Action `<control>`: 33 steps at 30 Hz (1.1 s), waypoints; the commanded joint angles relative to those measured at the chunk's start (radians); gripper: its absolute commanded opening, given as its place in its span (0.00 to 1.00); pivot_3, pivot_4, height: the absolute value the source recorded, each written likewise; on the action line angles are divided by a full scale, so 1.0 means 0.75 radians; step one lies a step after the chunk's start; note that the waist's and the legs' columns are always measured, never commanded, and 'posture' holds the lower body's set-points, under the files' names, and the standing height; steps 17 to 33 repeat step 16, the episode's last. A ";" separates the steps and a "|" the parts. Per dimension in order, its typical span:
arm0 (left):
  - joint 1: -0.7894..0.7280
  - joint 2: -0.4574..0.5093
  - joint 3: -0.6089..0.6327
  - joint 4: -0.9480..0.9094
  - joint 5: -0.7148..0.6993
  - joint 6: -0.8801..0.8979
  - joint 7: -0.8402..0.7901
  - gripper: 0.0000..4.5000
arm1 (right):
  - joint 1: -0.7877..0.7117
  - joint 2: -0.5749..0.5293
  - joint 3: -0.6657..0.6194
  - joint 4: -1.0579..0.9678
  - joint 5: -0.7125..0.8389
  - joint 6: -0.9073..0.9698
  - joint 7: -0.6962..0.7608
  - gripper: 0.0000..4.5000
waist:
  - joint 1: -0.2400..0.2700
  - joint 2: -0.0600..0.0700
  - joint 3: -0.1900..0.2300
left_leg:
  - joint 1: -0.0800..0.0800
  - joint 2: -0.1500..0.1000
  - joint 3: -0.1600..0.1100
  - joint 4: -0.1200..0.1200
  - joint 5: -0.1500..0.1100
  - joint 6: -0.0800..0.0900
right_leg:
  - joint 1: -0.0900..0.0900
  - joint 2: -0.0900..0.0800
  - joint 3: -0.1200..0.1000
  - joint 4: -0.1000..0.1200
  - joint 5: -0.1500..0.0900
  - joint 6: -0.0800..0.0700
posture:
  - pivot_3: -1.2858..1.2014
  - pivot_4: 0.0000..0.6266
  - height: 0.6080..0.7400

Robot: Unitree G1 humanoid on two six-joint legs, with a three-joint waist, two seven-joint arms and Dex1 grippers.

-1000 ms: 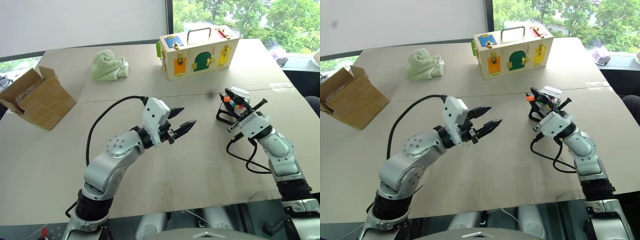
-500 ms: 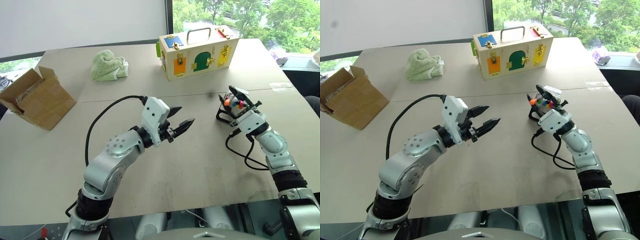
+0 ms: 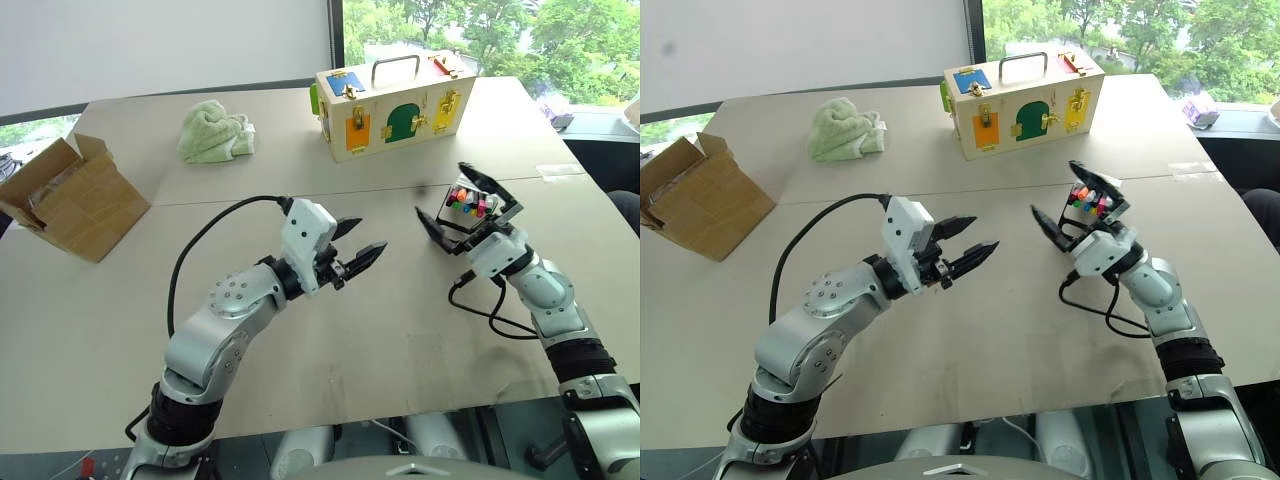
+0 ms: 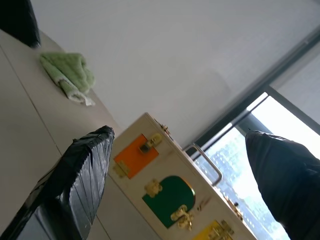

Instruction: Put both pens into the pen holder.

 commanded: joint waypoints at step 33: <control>0.679 0.079 0.280 0.064 0.159 -0.447 -0.099 0.67 | 0.511 -0.245 -0.048 -0.531 0.938 1.164 0.628 1.00 | 0.015 0.001 0.002 | 0.002 0.000 -0.001 -0.001 -0.006 0.009 | 0.004 -0.003 -0.002 -0.003 0.000 0.000 | 0.52 0.24 1.00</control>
